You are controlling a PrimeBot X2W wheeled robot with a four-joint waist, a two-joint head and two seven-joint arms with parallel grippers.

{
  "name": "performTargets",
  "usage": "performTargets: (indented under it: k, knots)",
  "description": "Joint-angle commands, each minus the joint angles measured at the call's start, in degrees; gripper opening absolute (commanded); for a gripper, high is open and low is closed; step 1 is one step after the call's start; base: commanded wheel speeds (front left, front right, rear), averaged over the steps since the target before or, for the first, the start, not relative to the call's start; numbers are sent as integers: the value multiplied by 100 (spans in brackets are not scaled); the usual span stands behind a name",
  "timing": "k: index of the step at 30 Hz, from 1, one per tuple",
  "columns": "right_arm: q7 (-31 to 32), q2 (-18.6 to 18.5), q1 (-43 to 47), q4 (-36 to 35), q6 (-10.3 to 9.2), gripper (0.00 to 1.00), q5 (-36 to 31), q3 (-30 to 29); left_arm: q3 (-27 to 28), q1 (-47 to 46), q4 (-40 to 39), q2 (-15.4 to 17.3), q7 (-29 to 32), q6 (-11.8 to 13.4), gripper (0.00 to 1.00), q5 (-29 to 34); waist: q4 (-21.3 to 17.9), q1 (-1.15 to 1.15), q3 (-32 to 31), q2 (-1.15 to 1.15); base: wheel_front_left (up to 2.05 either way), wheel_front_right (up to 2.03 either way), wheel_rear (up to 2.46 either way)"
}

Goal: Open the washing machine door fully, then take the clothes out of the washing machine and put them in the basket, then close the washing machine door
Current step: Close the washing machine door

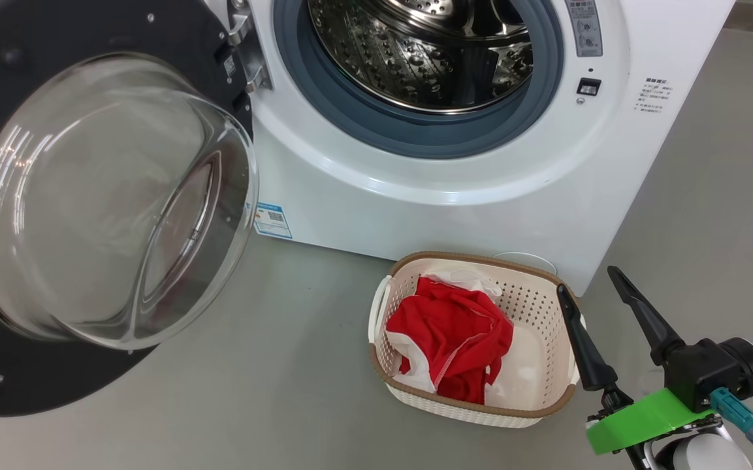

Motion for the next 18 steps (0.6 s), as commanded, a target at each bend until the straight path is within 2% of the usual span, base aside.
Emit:
performTargets:
  k: [1,6,12,18]
  knots:
    - [-36,-11,-244,-152,26,100,15,91,7,248,-221,47,215,-46,0,-98,-19,0,26,0,0,0,0]
    - [-36,-2,-263,-158,26,100,24,72,65,469,-569,-68,455,-49,0,-242,-52,0,62,0,0,0,0]
    - [-36,-9,-269,-163,26,100,26,-38,120,778,-1219,-355,908,32,0,-475,-44,0,83,0,0,0,0]
    - [-36,21,-276,-155,26,100,21,-76,204,1138,-2088,-717,1284,258,0,-708,-44,0,79,0,0,0,0]
